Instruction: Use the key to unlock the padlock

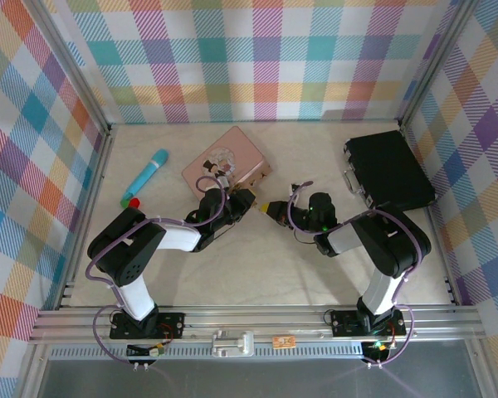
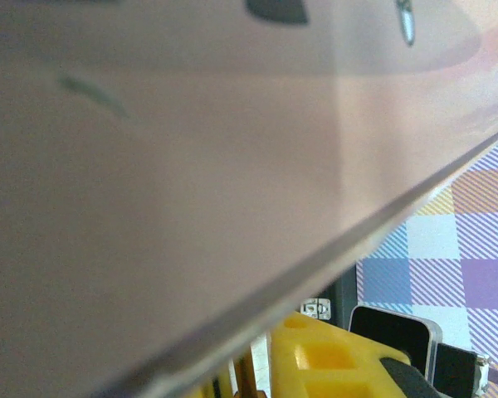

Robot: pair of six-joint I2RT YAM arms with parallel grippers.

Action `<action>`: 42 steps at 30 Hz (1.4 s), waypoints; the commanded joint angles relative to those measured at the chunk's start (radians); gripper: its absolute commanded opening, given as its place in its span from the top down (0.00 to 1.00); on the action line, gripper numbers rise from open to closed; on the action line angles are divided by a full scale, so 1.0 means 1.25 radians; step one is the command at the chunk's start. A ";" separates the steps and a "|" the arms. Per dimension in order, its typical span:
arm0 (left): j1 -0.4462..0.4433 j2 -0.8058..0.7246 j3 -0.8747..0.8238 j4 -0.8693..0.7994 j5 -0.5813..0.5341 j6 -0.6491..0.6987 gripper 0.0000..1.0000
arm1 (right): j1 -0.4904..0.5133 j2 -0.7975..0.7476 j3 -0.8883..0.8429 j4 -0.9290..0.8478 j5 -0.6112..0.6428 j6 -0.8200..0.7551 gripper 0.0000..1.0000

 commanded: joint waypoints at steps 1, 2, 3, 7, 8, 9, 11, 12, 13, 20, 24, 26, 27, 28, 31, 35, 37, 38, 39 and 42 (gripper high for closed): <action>-0.009 -0.022 0.009 0.055 0.008 0.003 1.00 | 0.003 -0.001 0.000 0.062 -0.018 0.017 1.00; -0.009 -0.020 0.009 0.054 0.005 0.003 1.00 | 0.005 -0.003 -0.003 0.061 -0.018 0.020 1.00; -0.008 -0.020 0.010 0.055 0.005 0.003 1.00 | 0.006 -0.005 -0.007 0.060 -0.017 0.022 1.00; -0.009 -0.020 0.007 0.058 -0.008 0.005 1.00 | 0.007 -0.022 -0.028 0.041 -0.012 0.023 1.00; -0.009 -0.020 0.008 0.058 -0.010 0.005 1.00 | 0.008 -0.024 -0.032 0.037 -0.012 0.026 1.00; -0.009 -0.018 0.008 0.060 -0.012 0.005 1.00 | 0.009 -0.024 -0.035 0.038 -0.010 0.030 1.00; -0.010 -0.016 0.010 0.064 -0.014 0.005 1.00 | 0.011 -0.022 -0.044 0.052 -0.008 0.041 1.00; -0.011 -0.016 0.010 0.065 -0.015 0.005 1.00 | 0.011 -0.021 -0.045 0.063 -0.007 0.046 1.00; -0.011 -0.015 0.011 0.066 -0.016 0.006 1.00 | 0.011 -0.019 -0.045 0.070 -0.008 0.049 1.00; -0.014 -0.015 0.011 0.061 -0.016 0.009 1.00 | 0.011 -0.036 -0.052 0.084 -0.003 0.056 1.00; -0.015 -0.011 0.011 0.065 -0.015 0.007 1.00 | 0.011 -0.050 -0.054 0.071 0.007 0.048 1.00; -0.017 -0.013 0.013 0.064 -0.015 0.006 1.00 | 0.011 -0.053 -0.052 0.069 0.011 0.044 1.00; -0.017 -0.012 0.013 0.066 -0.015 0.006 1.00 | 0.011 -0.054 -0.048 0.064 0.010 0.043 1.00; -0.018 -0.013 0.012 0.066 -0.015 0.006 1.00 | 0.011 -0.052 -0.046 0.063 0.011 0.042 1.00; -0.021 -0.016 0.013 0.068 -0.015 0.002 1.00 | 0.011 -0.042 -0.040 0.065 0.011 0.042 1.00; -0.021 -0.021 0.010 0.069 -0.017 0.002 1.00 | 0.011 -0.029 -0.041 0.079 0.015 0.046 1.00; -0.022 -0.022 0.010 0.068 -0.016 0.001 1.00 | 0.011 -0.024 -0.041 0.093 0.017 0.050 1.00; -0.022 -0.023 0.010 0.069 -0.016 0.001 1.00 | 0.011 -0.021 -0.040 0.094 0.018 0.050 1.00; -0.023 -0.022 0.010 0.069 -0.015 -0.001 1.00 | 0.011 -0.020 -0.038 0.094 0.019 0.050 1.00; -0.025 -0.023 0.011 0.074 -0.015 -0.004 1.00 | 0.011 -0.017 -0.035 0.096 0.021 0.051 1.00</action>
